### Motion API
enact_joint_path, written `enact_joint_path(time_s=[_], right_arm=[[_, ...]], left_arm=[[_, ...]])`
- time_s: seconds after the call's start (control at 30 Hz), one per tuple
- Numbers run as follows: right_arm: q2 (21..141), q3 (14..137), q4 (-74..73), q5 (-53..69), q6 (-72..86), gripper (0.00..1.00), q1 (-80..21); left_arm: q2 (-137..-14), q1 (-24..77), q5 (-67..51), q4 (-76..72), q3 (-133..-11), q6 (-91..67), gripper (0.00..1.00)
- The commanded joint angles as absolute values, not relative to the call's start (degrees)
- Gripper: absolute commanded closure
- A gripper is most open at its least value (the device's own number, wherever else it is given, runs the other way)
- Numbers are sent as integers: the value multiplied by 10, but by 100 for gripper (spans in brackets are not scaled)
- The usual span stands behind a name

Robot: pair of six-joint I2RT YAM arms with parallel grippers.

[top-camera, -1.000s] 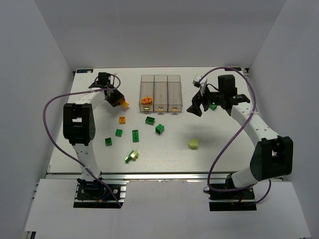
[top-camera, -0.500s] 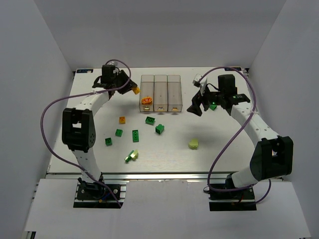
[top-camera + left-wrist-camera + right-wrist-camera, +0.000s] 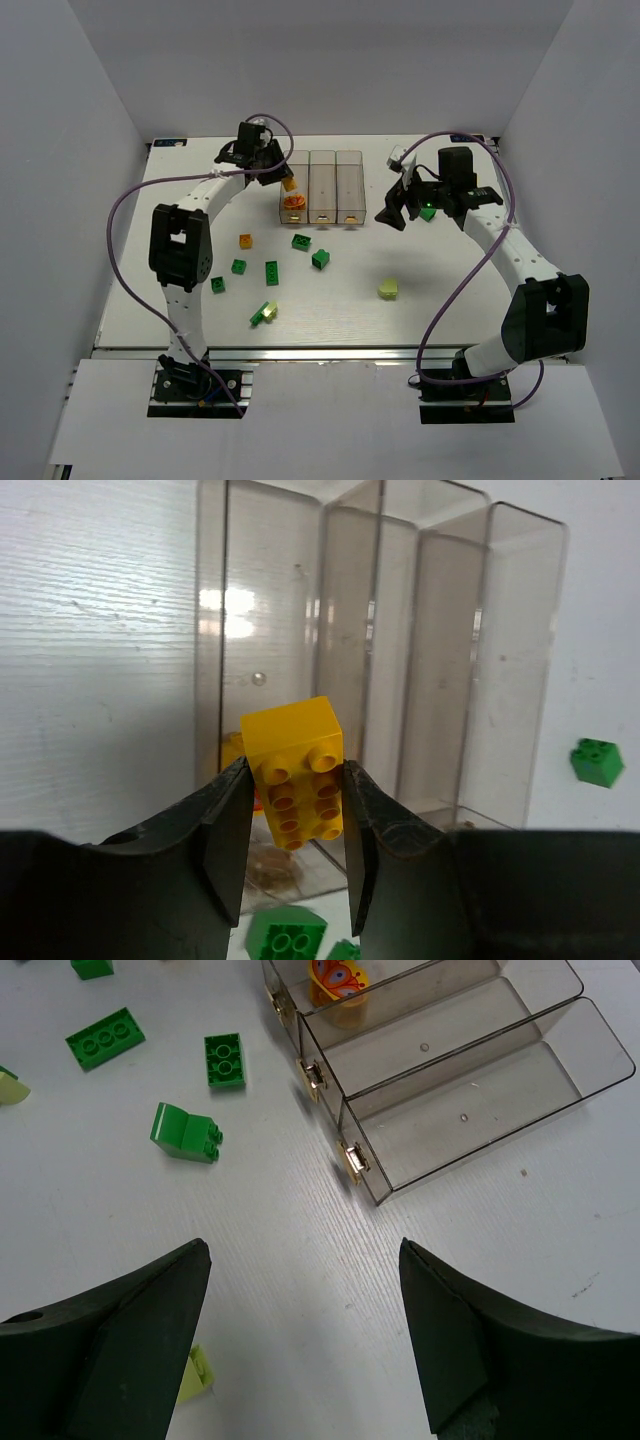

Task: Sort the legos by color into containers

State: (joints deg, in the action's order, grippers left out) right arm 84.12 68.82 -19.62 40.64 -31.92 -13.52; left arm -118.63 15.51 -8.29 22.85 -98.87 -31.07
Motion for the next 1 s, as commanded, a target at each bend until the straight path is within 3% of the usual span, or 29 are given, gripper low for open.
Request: enact_joint_path(time_s=[0.0,0.13,0.43,0.73,0.97], right_arm=[[831,710,-187,410,-320,19,-133],[831,714,-187,410,-320,19,-134],[841,732,-192,410,-321,19,-133],[846,745,-192,413,-330,18,-133],[838,748,-227,411,-368,18,-153]], left_arm=[[-1197,155,-50,271,-1019,-287,64],[-1212,159,-60,282,-1034,-279,53],[-1209,176,-69,291,-1040,-266,38],[-1143,176,24,331,-1046,-247,36],[-994,175,76,336,-877,-252,35]])
